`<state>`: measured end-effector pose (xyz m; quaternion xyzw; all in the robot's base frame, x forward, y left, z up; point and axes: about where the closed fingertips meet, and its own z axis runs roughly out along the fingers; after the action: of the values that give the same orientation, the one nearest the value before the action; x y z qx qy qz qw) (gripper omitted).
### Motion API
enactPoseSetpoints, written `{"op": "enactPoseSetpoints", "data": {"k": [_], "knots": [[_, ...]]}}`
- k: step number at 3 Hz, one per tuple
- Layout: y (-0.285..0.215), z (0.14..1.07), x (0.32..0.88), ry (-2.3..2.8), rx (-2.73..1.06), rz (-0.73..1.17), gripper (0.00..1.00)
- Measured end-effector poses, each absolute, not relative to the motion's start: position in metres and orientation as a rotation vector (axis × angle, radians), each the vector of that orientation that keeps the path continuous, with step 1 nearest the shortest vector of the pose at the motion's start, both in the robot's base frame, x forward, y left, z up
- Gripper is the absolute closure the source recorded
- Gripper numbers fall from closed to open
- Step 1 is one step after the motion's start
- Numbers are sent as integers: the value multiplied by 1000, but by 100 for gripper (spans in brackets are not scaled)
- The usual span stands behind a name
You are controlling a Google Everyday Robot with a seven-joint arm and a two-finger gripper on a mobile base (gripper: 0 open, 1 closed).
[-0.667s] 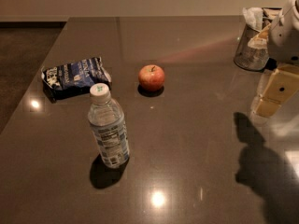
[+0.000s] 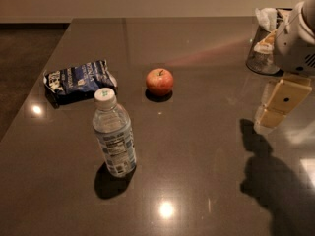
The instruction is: Knock blue plastic bottle over
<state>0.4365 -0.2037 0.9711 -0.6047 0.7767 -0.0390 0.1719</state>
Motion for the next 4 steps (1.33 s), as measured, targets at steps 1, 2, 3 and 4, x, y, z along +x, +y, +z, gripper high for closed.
{"op": "enactPoseSetpoints", "data": {"k": [1,2,3,4], "knots": [[-184,961,435,2165,-1694,-58,0],[-156,949,431,2116,-1685,48,0],[-123,941,419,2067,-1675,212,0],[-84,943,400,1972,-1663,363,0]]}}
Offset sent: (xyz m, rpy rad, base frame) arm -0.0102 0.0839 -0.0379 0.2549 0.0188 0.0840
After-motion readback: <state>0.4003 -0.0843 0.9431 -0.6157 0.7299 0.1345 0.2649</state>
